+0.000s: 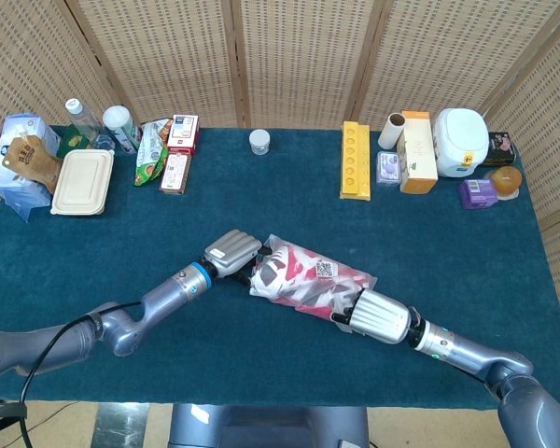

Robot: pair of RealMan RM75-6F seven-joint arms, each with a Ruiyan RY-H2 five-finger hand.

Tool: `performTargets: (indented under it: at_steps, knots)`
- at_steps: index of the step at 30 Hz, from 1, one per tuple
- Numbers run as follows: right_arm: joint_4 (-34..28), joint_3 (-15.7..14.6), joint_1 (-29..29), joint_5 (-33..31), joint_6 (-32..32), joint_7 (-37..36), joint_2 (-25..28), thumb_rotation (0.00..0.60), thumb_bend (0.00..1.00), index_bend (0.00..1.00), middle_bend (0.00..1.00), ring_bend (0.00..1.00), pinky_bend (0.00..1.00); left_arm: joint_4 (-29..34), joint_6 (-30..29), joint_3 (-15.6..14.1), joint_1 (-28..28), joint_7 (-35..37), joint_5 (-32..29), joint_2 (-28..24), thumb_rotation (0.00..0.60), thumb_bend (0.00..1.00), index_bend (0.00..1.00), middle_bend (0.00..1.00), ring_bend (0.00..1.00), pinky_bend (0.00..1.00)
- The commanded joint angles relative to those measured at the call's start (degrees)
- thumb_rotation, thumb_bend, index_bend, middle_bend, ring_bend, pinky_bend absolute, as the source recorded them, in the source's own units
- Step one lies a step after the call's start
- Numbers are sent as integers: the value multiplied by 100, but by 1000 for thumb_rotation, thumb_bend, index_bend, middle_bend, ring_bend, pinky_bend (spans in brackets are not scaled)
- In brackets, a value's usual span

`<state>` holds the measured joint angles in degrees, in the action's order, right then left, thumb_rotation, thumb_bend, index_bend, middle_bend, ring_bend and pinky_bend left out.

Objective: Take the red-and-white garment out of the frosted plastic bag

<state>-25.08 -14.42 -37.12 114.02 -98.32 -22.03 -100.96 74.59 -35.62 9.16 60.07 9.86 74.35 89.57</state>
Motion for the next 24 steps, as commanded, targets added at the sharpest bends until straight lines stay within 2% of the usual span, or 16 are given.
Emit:
performTargets:
  at_steps: [1, 11, 24]
  knots:
    - [11, -15, -11, 12, -17, -11, -10, 600, 527, 550, 878, 1000, 1000, -7, 5, -1, 3, 2, 2, 8, 600, 501, 779, 1000, 1000, 1000]
    - [83, -15, -69, 27, -207, -83, -103, 600, 608, 723, 933, 1000, 1000, -61, 24, -4, 18, 12, 5, 84, 600, 501, 779, 1000, 1000, 1000]
    - [102, -119, 77, -18, -81, -38, 36, 600, 649, 788, 968, 1000, 1000, 28, -184, -75, -157, 104, 103, -22, 600, 516, 833, 1000, 1000, 1000]
